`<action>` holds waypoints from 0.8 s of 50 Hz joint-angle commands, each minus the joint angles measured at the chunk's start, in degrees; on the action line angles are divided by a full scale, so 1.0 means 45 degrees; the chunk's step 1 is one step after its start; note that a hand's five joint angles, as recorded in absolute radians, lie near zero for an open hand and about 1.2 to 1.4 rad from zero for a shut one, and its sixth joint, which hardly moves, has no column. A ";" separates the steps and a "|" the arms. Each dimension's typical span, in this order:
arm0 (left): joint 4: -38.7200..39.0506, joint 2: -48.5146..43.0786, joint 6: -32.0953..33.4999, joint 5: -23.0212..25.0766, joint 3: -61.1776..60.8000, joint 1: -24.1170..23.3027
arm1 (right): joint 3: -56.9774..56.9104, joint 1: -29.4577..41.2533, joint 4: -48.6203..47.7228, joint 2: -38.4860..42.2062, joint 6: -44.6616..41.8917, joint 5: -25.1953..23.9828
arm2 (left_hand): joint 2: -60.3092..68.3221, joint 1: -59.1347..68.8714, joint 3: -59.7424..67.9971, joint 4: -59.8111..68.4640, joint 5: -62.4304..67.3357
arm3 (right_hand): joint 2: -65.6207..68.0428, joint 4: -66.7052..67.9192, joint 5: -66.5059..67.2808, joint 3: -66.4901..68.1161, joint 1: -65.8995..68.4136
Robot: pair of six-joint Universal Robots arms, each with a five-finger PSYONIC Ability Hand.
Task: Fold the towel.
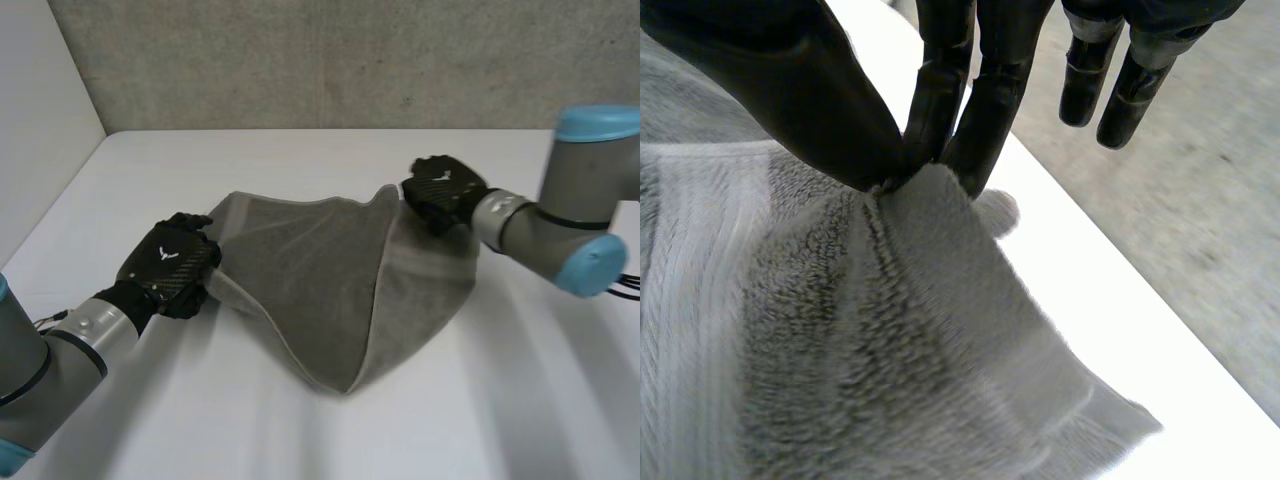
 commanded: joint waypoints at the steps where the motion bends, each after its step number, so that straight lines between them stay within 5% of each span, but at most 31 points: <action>1: 0.0000 0.0000 0.0000 0.0001 0.0000 -0.0009 | 0.3026 -0.1766 -0.0899 -0.1208 0.0031 -0.0961 | 0.0612 0.0953 -0.0629 -0.0707 0.0601 | 0.0925 -0.0676 0.0889 -0.0061 0.1225; 17: -0.0039 0.0000 0.0000 0.0001 -0.0039 -0.0048 | 0.8085 -0.4676 -0.0958 -0.3845 -0.1824 -0.2758 | 0.0612 0.0953 -0.0629 -0.0707 0.0601 | 0.0378 -0.0676 0.0342 -0.0061 0.0677; 18: -0.0020 0.0000 0.0000 0.0001 -0.0020 -0.0067 | 0.8375 -0.4734 -0.0958 -0.4173 -0.1824 -0.2835 | 0.0612 0.0953 -0.0629 -0.0707 0.0601 | -0.9244 -0.0676 -0.9280 -0.0061 -0.8945; 19: -0.0039 0.0000 0.0000 0.0001 -0.0039 -0.0068 | 0.8571 -0.4735 -0.0977 -0.4428 -0.1805 -0.2855 | 0.0612 0.0953 -0.0629 -0.0707 0.0601 | -1.2300 -0.0676 -1.2336 -0.0061 -1.2001; 40: -0.0039 0.0019 0.0000 0.0001 -0.0098 -0.0087 | 0.9372 -0.3699 -0.0996 -0.6246 -0.1882 -0.2953 | 0.0612 0.0953 -0.0629 -0.0707 0.0601 | -1.3004 -0.0676 -1.3040 -0.0061 -1.2705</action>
